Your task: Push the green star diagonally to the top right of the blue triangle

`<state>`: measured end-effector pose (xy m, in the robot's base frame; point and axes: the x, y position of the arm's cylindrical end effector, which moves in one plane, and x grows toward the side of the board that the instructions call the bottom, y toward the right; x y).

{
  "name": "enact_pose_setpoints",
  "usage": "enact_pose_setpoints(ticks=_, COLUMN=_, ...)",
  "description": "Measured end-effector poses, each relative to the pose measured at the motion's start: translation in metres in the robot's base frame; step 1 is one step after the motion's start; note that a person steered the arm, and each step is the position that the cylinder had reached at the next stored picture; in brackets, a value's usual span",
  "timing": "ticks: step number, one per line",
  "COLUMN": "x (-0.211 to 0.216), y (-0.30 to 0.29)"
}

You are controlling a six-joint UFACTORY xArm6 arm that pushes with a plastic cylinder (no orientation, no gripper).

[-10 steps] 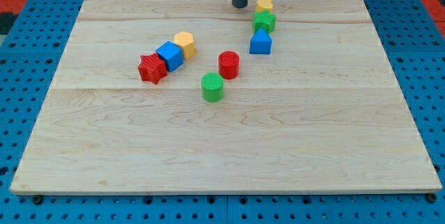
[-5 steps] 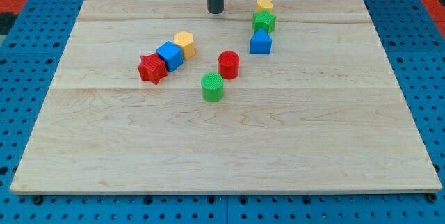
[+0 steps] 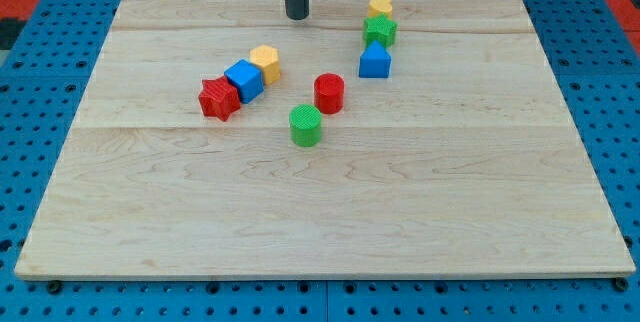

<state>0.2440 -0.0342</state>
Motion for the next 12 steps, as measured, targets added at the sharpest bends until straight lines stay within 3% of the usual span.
enact_pose_setpoints(ticks=3, x=0.0, y=-0.016)
enact_pose_setpoints(ticks=5, x=0.023, y=0.084)
enact_pose_setpoints(ticks=6, x=0.03, y=0.106)
enact_pose_setpoints(ticks=10, x=0.087, y=0.119)
enact_pose_setpoints(ticks=12, x=0.052, y=0.15)
